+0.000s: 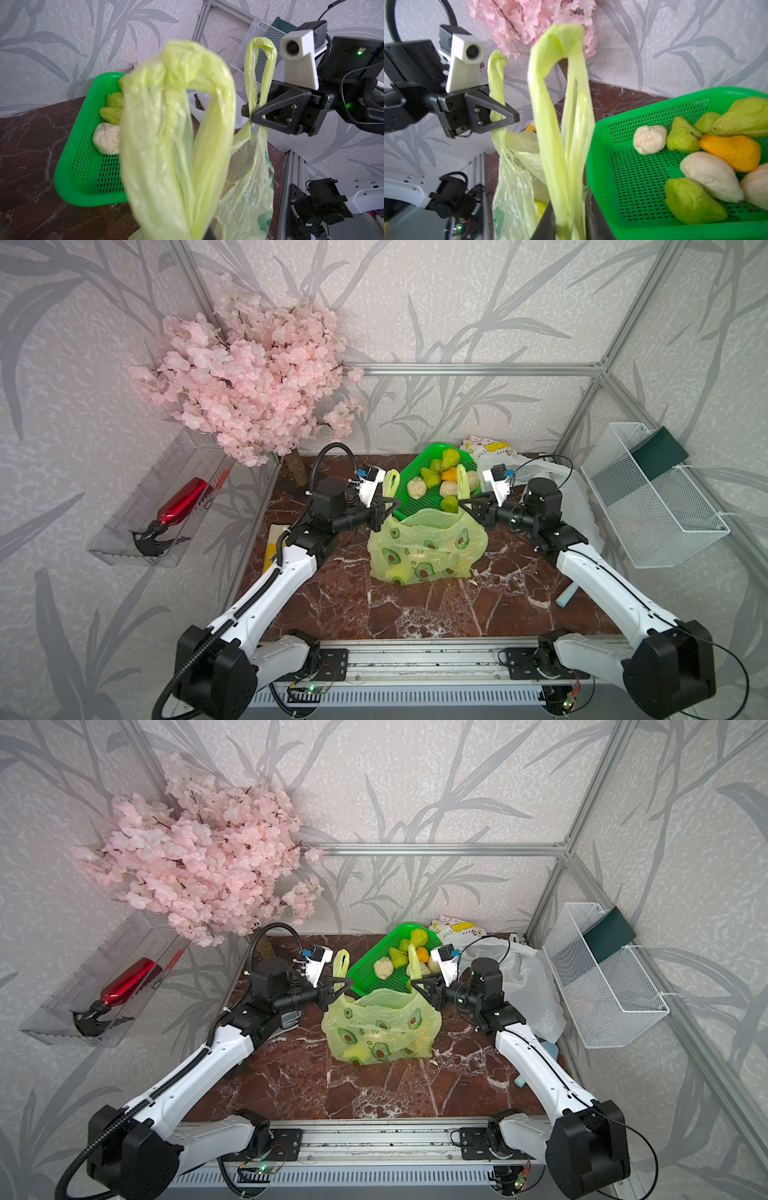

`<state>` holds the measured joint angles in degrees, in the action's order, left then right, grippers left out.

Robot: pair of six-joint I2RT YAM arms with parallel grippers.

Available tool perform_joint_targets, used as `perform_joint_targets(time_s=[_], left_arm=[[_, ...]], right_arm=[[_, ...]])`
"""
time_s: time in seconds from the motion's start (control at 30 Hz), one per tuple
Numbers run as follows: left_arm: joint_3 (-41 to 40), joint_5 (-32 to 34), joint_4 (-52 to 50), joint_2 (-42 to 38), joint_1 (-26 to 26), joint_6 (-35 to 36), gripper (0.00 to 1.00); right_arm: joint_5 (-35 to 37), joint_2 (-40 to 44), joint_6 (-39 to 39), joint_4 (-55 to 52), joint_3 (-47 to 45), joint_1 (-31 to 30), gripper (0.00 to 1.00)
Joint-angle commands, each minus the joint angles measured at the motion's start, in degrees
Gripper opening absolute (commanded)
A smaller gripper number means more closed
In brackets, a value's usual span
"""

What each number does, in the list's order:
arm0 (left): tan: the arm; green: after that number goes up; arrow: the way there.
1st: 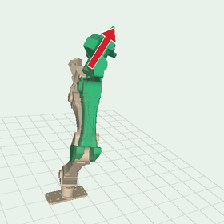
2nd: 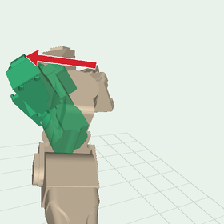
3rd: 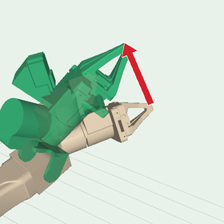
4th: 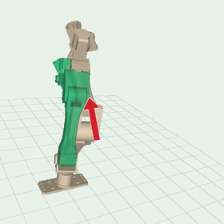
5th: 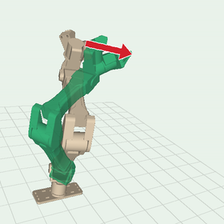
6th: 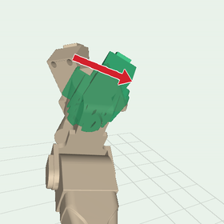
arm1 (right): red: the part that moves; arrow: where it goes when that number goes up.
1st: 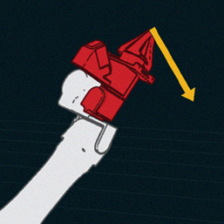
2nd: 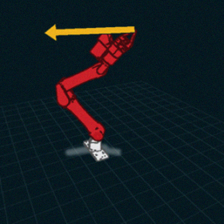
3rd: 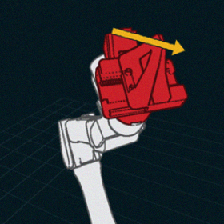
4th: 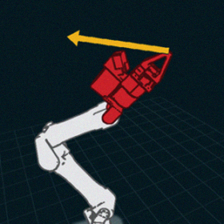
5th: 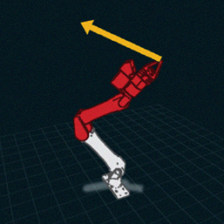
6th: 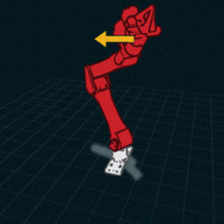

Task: Place the pears into plastic bags & tie knots
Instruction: Tie the plastic bag at the center of the board.

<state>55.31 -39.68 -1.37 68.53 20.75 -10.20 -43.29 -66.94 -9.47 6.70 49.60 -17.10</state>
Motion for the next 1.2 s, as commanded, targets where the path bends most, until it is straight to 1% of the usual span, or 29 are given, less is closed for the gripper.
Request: perform_joint_targets(time_s=[0.0,0.07,0.17,0.23,0.33,0.43,0.63,0.73,0.8,1.0,1.17], left_arm=[[6.5,-6.3,-7.7,4.5,-0.5,-0.6,0.00],[10.1,-10.5,-12.4,7.9,-0.4,1.0,0.01],[14.5,-17.5,-21.3,11.0,-0.2,7.8,0.07],[16.1,-20.8,-24.8,11.7,0.0,11.9,0.11],[17.0,-24.9,-28.3,11.7,0.2,17.9,0.17],[16.4,-26.1,-28.3,11.1,0.2,20.3,0.22],[15.9,-26.8,-28.4,10.2,0.3,21.2,0.29],[14.1,-26.5,-24.7,8.3,0.3,19.9,0.32],[13.4,-26.0,-22.6,7.2,0.3,18.6,0.34],[13.2,-24.4,-22.0,6.2,0.1,17.9,0.39],[12.1,-23.6,-16.7,6.7,0.2,13.6,0.39]], right_arm=[[1.8,3.6,4.5,0.4,0.7,-4.2,0.12],[6.2,4.3,10.7,-6.3,2.8,-8.0,0.06],[12.7,3.5,20.1,-16.4,7.1,-13.9,0.02],[15.5,1.9,24.8,-21.0,9.9,-17.4,0.00],[17.3,-1.2,28.5,-25.2,13.8,-19.9,0.00],[18.6,-5.0,30.5,-28.6,18.2,-21.3,0.00],[19.6,-12.1,32.1,-33.8,26.3,-24.1,0.00],[19.7,-14.7,32.7,-36.3,29.5,-25.1,0.00],[20.0,-15.9,33.2,-37.9,31.1,-25.8,0.00],[21.2,-19.2,32.1,-41.3,35.5,-26.3,0.00],[18.7,-20.1,30.1,-41.0,37.0,-26.3,0.00]])
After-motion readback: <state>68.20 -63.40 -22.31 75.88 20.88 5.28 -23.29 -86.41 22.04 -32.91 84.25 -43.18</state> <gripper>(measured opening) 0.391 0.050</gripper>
